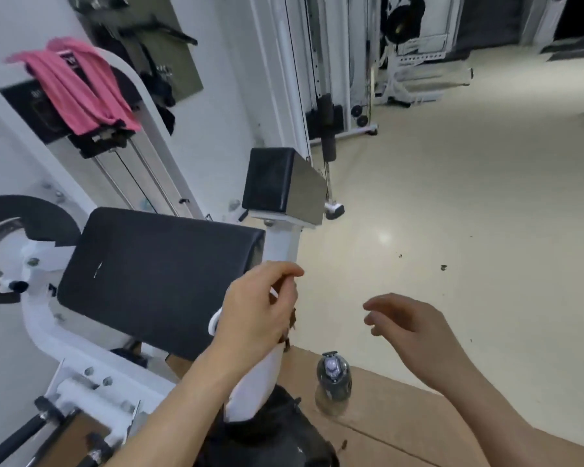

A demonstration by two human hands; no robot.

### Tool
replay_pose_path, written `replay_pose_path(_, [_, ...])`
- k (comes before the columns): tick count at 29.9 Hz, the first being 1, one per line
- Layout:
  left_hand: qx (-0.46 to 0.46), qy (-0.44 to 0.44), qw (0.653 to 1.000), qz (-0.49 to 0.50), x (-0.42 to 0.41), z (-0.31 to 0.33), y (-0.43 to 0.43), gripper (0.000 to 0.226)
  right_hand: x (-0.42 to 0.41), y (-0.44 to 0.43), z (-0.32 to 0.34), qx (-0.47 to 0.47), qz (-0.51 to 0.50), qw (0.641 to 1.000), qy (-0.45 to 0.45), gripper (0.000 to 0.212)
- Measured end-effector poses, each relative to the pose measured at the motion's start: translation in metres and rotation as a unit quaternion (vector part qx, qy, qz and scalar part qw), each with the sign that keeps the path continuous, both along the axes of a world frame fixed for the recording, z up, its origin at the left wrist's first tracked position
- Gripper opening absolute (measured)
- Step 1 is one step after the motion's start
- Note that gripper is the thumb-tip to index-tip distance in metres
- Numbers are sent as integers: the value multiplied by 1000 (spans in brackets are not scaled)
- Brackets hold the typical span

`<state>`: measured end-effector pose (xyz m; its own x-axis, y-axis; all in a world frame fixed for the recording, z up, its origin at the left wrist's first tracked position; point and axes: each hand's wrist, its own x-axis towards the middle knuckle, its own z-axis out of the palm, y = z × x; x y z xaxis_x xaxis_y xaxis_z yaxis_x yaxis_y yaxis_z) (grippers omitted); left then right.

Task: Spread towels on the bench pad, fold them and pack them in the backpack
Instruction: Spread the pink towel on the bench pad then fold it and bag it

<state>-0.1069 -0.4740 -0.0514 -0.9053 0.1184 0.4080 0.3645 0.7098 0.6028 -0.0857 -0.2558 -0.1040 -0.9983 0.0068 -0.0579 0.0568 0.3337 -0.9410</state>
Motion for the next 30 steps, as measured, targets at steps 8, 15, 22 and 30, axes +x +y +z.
replay_pose_path(8, [-25,189,981,22,-126,105,29,20,-138,16,96,-43,59,986,152,27])
replay_pose_path(15, [-112,-5,990,85,-249,139,25,23,-274,7,159,-39,197,968,153,27])
replay_pose_path(22, [-195,-149,963,113,-325,139,1,26,-400,-21,146,-150,258,954,17,17])
replay_pose_path(30, [-505,-123,830,204,-432,149,-5,29,-576,-58,117,-313,324,886,-104,18])
